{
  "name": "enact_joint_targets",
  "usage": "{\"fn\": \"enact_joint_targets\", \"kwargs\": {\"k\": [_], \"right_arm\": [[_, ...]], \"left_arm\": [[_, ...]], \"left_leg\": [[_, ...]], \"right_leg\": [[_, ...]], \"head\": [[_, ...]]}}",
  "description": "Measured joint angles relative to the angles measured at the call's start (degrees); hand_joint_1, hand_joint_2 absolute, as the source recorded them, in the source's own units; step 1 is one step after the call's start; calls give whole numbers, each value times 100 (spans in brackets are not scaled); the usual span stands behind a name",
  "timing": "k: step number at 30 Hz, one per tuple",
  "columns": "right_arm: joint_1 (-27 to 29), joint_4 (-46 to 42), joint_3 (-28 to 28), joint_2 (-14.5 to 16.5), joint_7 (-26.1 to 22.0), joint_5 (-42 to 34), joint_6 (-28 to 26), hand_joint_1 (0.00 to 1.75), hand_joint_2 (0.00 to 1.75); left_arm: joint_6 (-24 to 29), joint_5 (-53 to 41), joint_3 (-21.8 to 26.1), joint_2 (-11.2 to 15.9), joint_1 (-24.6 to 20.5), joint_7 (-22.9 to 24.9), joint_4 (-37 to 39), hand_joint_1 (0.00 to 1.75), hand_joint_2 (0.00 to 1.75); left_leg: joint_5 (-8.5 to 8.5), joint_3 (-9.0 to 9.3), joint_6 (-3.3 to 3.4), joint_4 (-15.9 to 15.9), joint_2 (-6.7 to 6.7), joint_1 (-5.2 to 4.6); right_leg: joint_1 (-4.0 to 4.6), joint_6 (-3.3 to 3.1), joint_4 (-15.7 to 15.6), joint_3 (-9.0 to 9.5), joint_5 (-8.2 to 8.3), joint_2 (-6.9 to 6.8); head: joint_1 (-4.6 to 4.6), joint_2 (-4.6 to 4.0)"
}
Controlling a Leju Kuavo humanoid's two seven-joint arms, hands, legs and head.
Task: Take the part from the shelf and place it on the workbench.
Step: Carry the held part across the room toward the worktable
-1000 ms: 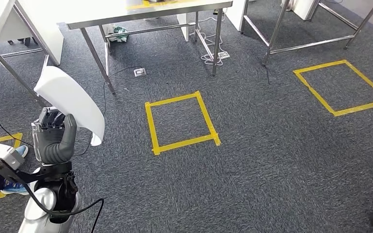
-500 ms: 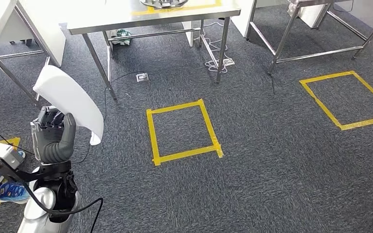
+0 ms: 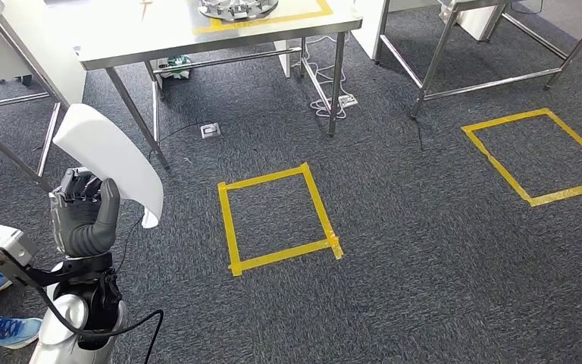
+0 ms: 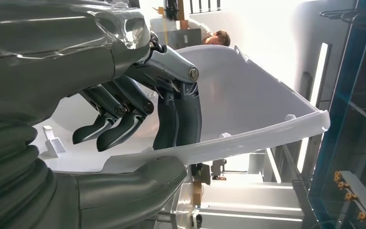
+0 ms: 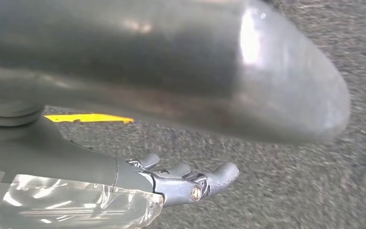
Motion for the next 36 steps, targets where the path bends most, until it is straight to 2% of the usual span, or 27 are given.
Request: {"fn": "enact_joint_targets", "kwargs": {"k": [1, 2, 4, 6, 7, 8, 10, 11, 12, 13, 14, 15, 16, 17, 19, 21, 23, 25, 26, 27, 28, 30, 31, 32, 33, 35, 36], "right_arm": [[-5, 0, 0, 2, 0, 0, 0, 0, 0], [-12, 0, 0, 3, 0, 2, 0, 0, 0], [-32, -2, 0, 4, 0, 7, 0, 0, 0], [-50, -4, 1, 3, 0, 15, 0, 0, 0], [-59, -5, 2, 3, 1, 20, 0, 0, 0], [-67, -5, 2, 2, 3, 22, 0, 0, 0], [-70, -4, 2, 0, 20, 22, 0, 0, 0], [-63, -3, 2, -3, 30, 20, 0, 0, 0], [-56, -3, 2, -6, 37, 17, 0, 0, 0], [-49, -3, 2, -10, 42, 13, 0, 0, 0], [-47, -3, 2, -15, 42, 11, 0, 0, 0], [-44, -1, 2, -26, 42, 9, 0, 0, 0], [-43, 0, 2, -35, 42, 8, -1, 0, 0], [-42, 2, 2, -45, 42, 8, -2, 0, 0], [-47, 3, 3, -46, 42, 8, -8, 0, 0], [-54, 1, 5, -34, 42, 11, -14, 0, 0], [-59, -1, 9, -25, 42, 18, -17, 0, 0], [-60, -1, 13, -17, 42, 21, -17, 0, 0], [-59, -1, 14, -13, 44, 21, -17, 0, 0], [-57, -1, 15, -10, 49, 20, -17, 0, 0], [-56, -1, 16, -8, 53, 20, -17, 0, 0], [-59, -1, 16, -5, 59, 20, -17, 0, 0], [-61, -1, 16, -3, 59, 16, -17, 0, 0], [-61, -1, 16, -3, 59, 11, -17, 0, 0], [-58, -1, 15, -2, 58, 3, -17, 0, 0], [-50, -1, 15, 1, 57, -17, -17, 0, 0], [-48, -2, 16, 1, 54, -24, -17, 0, 0]], "left_arm": [[0, 0, 1, 1, 3, 2, 2, 175, 175], [2, 0, 3, 2, 2, 2, 3, 175, 175], [5, 0, 11, 1, -2, 2, -1, 175, 175], [6, -1, 17, -7, -15, -3, -10, 175, 175], [6, -2, 19, -10, -24, -4, -13, 175, 175], [6, -2, 20, -15, -30, -6, -12, 175, 175], [7, -3, 22, -22, -33, -6, -3, 175, 175], [7, -3, 22, -27, -27, -6, 4, 175, 175], [7, -3, 22, -33, -25, -6, 13, 175, 175], [7, -3, 21, -41, -25, -6, 20, 175, 175], [7, -3, 21, -49, -29, -6, 26, 175, 175], [7, -3, 20, -56, -37, -6, 31, 175, 175], [7, -2, 19, -61, -45, -4, 37, 175, 175], [7, -2, 17, -63, -54, -3, 43, 175, 175], [13, -1, 11, -64, -75, 0, 48, 175, 175], [31, -1, 2, -61, -101, -7, 44, 175, 175], [60, 0, -8, -50, -122, -15, 44, 175, 175], [82, 1, -17, -43, -125, -19, 53, 175, 175], [87, 2, -21, -42, -121, -19, 61, 175, 175], [89, 4, -24, -40, -121, -19, 68, 175, 175], [90, 5, -27, -40, -122, -20, 73, 175, 175], [90, 6, -31, -40, -127, -21, 76, 175, 175], [90, 6, -33, -40, -132, -22, 78, 175, 175], [90, 7, -34, -40, -135, -24, 79, 175, 175], [91, 8, -34, -39, -138, -26, 80, 175, 175], [93, 10, -33, -40, -143, -31, 80, 175, 175], [93, 10, -31, -41, -153, -33, 80, 175, 175]], "left_leg": [[272, 55, 27, -249, 5, -16], [448, 83, 50, -381, 6, -37], [484, 126, 83, -422, -2, -66], [471, 211, 138, -489, -10, -65], [454, 258, 176, -522, -12, -62], [426, 288, 216, -533, -14, -77], [360, 331, 284, -532, -29, -119], [325, 363, 303, -531, -46, -142], [289, 406, 311, -531, -65, -161], [250, 461, 313, -531, -81, -178], [208, 518, 311, -531, -90, -190], [163, 565, 302, -522, -97, -213], [119, 598, 288, -513, -104, -230], [86, 615, 272, -505, -111, -243], [37, 629, 227, -496, -120, -255], [-65, 587, 150, -380, -105, -241], [-338, 346, 46, 138, -87, -177], [-626, -66, -55, 908, -79, -78], [-648, -217, -103, 1138, -72, -29], [-550, -270, -150, 1156, -60, 17], [-347, -205, -191, 941, -42, 59], [121, 142, -254, 143, 0, 120], [243, 307, -248, -192, 12, 125], [288, 408, -228, -393, 18, 119], [264, 448, -191, -463, 15, 99], [247, 467, -89, -489, 11, 82], [246, 491, -34, -511, 10, 79]], "right_leg": [[14, 32, -2, 43, -51, 6], [22, 70, -8, 66, -92, 13], [20, 145, -44, 113, -154, 17], [12, 173, 85, 59, -234, -2], [16, 160, 329, -82, -318, -11], [23, 134, 712, -318, -427, -17], [38, 111, 1526, -896, -608, -17], [48, 127, 1724, -1097, -591, -18], [63, 155, 1667, -1169, -463, -18], [86, 182, 1375, -1118, -244, -18], [121, 187, 933, -983, 15, -18], [160, 156, 511, -822, 247, -10], [189, 103, 201, -697, 407, -2], [212, 39, 38, -624, 486, 5], [205, -52, -15, -586, 505, 12], [154, -100, -59, -528, 493, 14], [107, -147, -89, -453, 466, 15], [87, -168, -87, -401, 421, 14], [73, -160, -86, -373, 396, 15], [55, -140, -84, -338, 368, 17], [34, -111, -84, -293, 337, 19], [13, -39, -82, -200, 271, 26], [18, 3, -79, -173, 241, 28], [29, 43, -79, -161, 218, 29], [36, 84, -83, -158, 203, 26], [19, 153, -91, -152, 178, 11], [9, 166, -21, -180, 133, -3]], "head": [[4, 0], [3, 0], [4, 0], [10, 0], [11, 0], [14, 0], [11, 0], [10, 0], [11, 0], [11, 0], [12, 0], [11, 0], [10, 0], [8, 0], [7, 0], [0, 0], [-11, 0], [-15, 0], [-15, 0], [-16, 0], [-16, 0], [-17, 0], [-16, 0], [-14, 0], [-12, 0], [-9, 0], [-6, 0]]}}
